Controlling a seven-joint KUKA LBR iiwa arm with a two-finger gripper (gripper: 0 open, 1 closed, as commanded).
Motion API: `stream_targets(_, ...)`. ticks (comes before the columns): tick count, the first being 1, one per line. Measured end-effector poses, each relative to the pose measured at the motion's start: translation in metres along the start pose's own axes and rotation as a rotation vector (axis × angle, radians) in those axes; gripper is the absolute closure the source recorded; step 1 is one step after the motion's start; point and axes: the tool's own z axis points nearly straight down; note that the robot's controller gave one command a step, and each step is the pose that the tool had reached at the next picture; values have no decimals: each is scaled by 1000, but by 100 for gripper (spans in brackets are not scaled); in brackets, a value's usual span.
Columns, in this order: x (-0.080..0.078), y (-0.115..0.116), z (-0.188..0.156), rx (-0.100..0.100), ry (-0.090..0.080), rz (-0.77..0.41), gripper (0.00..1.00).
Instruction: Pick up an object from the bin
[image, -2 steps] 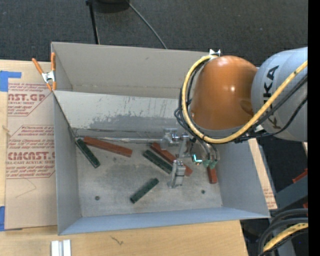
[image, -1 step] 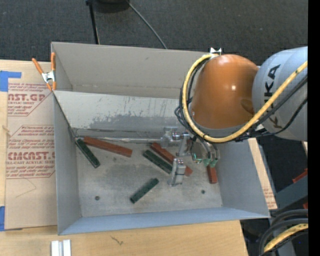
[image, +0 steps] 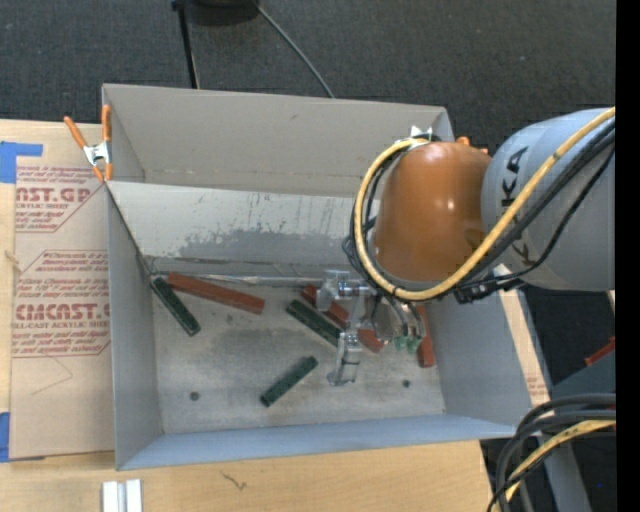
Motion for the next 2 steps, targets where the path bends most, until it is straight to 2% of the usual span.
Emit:
stream_targets(1,-12,-10,68,1,3,-84,0)
stream_targets(2,8,29,130,2,7,-235,0)
